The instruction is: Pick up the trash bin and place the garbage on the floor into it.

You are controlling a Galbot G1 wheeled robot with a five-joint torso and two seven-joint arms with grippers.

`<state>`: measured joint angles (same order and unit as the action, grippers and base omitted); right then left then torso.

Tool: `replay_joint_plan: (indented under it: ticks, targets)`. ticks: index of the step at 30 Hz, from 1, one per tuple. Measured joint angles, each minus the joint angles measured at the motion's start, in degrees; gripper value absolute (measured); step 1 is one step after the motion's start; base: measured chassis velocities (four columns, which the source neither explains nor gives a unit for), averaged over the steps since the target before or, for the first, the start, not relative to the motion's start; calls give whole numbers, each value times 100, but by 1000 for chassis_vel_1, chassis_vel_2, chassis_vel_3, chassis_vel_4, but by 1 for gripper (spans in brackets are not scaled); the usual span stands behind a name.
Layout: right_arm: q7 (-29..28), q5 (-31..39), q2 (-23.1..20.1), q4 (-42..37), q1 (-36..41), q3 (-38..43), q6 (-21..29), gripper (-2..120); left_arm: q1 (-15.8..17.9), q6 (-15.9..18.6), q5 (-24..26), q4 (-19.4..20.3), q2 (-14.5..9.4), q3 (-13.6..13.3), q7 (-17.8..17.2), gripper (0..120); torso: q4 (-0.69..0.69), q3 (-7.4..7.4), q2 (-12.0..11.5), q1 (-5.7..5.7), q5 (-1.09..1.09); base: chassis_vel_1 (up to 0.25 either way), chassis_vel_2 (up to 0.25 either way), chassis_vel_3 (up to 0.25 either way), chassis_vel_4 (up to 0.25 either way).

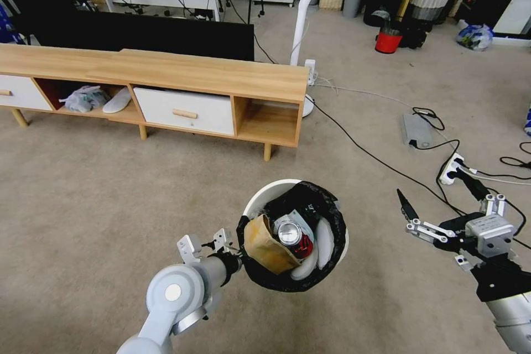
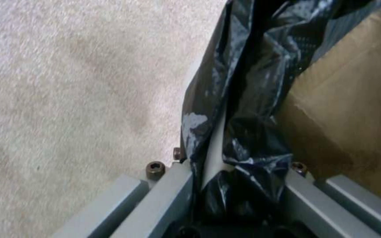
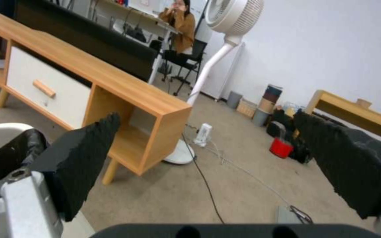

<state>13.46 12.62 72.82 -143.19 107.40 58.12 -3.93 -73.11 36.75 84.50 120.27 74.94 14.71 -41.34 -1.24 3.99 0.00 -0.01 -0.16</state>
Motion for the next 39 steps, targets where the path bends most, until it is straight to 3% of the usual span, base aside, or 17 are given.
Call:
replay_joint_plan:
  ticks: [12,39]
  targets:
    - [-33,13,-12,-4,18,-19,-22,100,-5,-2,-10,4,-8,22,10,0,2,2,0,1,-1,-118,121,115,-122]
    - [-94,33,37,12,23,-35,-189,100,-101,0,-56,43,-33,51,64,0,1,0,0,1,-1,0,0,0,0]
